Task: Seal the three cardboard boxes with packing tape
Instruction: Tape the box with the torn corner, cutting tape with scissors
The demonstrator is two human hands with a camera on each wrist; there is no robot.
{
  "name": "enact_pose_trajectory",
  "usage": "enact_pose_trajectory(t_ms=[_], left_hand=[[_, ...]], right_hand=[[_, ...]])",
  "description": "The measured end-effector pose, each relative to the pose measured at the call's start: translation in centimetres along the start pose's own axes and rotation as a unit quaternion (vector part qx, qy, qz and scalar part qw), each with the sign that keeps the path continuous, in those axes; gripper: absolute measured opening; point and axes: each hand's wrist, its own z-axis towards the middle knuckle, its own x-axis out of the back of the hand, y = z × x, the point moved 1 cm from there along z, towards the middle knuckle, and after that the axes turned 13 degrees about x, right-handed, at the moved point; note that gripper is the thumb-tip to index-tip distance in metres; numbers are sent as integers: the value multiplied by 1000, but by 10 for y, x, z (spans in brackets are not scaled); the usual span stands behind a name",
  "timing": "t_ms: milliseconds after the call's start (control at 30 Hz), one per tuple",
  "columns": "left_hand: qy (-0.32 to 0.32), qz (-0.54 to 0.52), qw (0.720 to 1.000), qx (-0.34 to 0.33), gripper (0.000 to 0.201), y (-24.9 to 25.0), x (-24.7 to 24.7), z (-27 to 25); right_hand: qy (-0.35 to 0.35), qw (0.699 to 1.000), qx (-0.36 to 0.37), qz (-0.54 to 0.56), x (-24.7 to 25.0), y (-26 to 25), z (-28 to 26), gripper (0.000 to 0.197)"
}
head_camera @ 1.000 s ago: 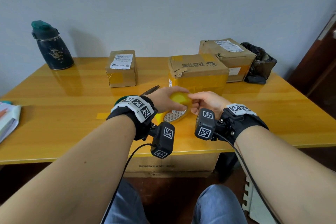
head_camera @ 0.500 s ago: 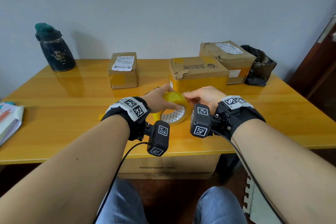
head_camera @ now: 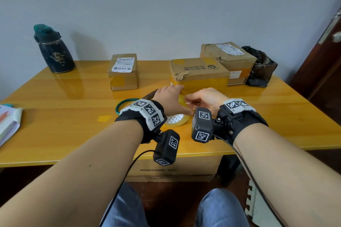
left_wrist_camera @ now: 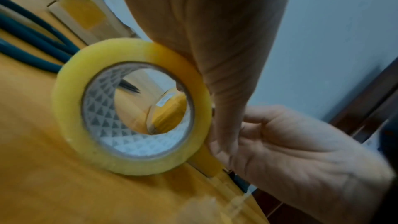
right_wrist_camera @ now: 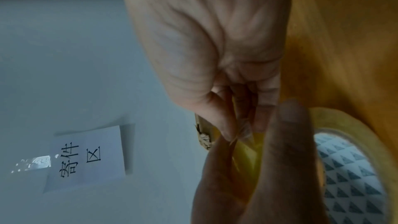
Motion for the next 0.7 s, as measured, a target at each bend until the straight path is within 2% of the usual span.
enact_pose_trajectory(t_ms=[67,200,333,533,700], left_hand=[[19,11,1000,4,80,-1,-5,0],[21,-32,999,-1,65,-8,-6,0],[13,-59,998,10,55,-12,-4,0],[-18,-112,993,18,49,-23,-2,3],[-38,-175,983,28,44,-29,1,-2]], right_hand=[[-3,1000,5,13,0,3,2,17],[-15,999,-19,35,5,7,1,6],[-44,994,-60,76,10,14,2,14],[-34,977,-87,191,9,21,-2,19],[-18,962,-68,265,6,26,-3,16]])
